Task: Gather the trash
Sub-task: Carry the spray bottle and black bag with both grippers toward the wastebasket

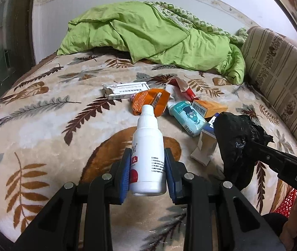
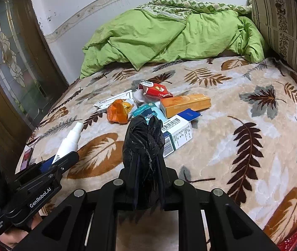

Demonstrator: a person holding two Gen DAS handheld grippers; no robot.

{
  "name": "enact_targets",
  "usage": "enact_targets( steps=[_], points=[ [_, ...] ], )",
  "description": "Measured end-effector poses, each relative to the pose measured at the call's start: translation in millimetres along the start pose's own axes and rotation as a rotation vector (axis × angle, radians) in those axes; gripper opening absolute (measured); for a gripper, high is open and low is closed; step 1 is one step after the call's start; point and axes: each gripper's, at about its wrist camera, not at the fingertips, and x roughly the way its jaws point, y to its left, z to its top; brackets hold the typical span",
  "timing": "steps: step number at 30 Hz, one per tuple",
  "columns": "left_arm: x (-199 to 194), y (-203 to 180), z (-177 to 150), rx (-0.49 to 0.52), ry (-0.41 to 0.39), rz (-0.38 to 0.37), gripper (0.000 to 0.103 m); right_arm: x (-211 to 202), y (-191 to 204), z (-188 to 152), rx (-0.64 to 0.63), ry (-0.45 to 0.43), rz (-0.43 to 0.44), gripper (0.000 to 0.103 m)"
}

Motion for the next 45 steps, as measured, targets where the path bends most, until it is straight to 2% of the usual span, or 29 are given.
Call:
enact_targets(
  steps=[45],
  points=[
    [0.7, -2.3, -0.9, 0.006, 0.006, -0.005, 0.029, -1.7, 1.2, -1.2, 0.005, -0.007, -0.014, 0.016]
  ],
)
